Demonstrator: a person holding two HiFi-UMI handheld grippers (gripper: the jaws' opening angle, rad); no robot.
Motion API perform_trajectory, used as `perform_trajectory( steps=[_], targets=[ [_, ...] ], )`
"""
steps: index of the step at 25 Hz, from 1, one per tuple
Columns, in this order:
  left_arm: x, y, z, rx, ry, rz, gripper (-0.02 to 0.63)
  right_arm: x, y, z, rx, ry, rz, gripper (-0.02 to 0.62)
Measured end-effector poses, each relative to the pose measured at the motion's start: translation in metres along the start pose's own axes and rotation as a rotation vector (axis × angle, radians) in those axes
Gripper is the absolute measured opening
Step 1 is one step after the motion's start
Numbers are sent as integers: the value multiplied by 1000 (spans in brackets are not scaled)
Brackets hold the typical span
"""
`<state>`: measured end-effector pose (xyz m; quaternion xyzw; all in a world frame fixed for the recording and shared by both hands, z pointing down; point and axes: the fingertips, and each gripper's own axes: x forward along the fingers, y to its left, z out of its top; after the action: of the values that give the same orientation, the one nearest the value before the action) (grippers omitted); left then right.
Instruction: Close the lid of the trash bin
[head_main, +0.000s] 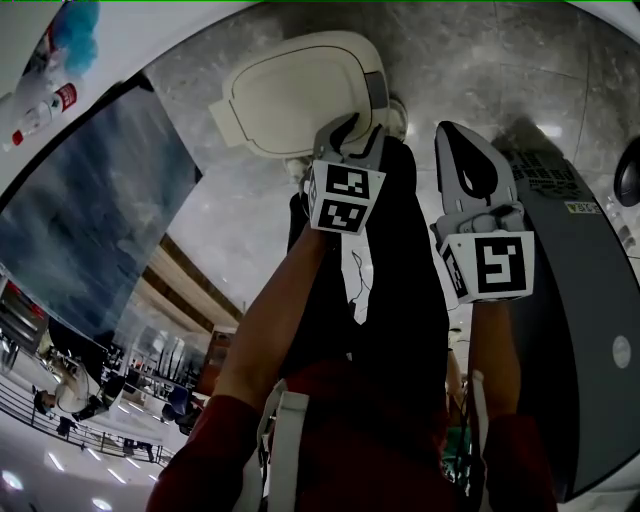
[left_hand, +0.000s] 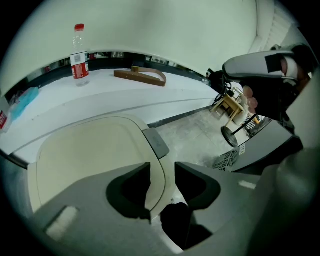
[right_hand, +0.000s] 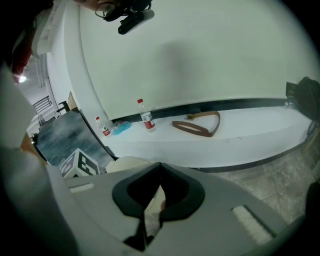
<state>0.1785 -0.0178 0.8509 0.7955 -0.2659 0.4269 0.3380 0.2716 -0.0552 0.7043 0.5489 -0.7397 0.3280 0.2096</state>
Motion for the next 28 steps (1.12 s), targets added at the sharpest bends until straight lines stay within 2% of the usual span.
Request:
perform_trajectory(
  steps=[7,14,21,28],
  targets=[
    [-3,-3,0,19,-15,-11,158,-6,4,3,-16,-1,-4,0],
    [-40,-6,18,59,-70,-4,153,-19,16,33,-58,-35,-14,0],
    [-110,7,43,29,-170,47,152,-45,54,76,-100,-81,-18,0],
    [-223,40,80,4,-330,141,149,-81,110,134,-165,-164,-26,0]
  ],
)
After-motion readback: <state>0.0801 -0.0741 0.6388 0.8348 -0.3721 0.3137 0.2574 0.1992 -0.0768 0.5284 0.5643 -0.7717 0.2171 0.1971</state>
